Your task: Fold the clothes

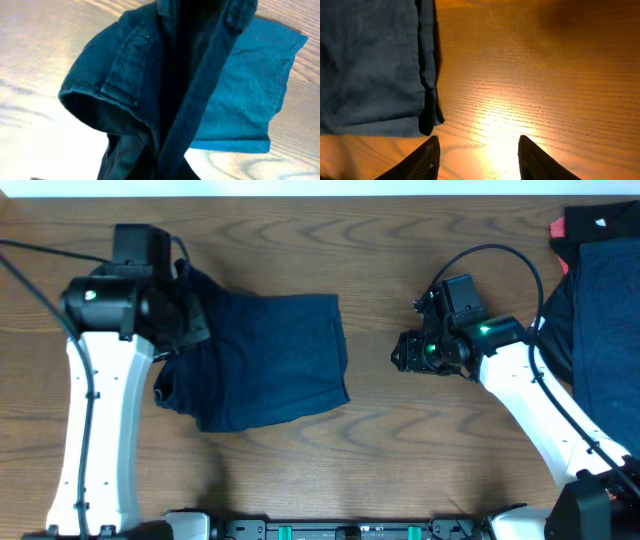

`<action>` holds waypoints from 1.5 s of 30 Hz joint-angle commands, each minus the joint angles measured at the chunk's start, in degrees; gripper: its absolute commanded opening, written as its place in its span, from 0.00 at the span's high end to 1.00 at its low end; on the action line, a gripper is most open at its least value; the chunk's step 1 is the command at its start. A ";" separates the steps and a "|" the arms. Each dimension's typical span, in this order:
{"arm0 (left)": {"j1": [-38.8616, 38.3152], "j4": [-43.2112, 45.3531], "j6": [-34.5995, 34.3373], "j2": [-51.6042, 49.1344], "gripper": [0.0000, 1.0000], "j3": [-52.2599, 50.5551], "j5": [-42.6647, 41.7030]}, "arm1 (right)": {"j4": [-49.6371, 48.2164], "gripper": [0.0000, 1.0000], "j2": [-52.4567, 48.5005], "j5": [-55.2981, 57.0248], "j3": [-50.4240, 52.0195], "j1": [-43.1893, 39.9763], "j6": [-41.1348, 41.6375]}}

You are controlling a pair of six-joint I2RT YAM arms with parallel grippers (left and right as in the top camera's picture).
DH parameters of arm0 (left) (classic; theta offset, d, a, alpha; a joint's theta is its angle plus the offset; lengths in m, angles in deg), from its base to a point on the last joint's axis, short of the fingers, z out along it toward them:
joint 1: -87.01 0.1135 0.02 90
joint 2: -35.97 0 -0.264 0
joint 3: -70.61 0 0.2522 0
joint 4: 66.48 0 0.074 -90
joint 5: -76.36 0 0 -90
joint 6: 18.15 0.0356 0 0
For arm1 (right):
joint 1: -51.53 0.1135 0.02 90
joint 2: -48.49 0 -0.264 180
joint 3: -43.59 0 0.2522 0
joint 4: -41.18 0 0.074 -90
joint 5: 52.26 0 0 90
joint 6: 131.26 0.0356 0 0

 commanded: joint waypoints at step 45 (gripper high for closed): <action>-12.44 15.78 -14.62 -8.79 0.94 1.03 -23.93 | -24.00 0.79 -15.65 -5.22 13.44 -0.22 3.39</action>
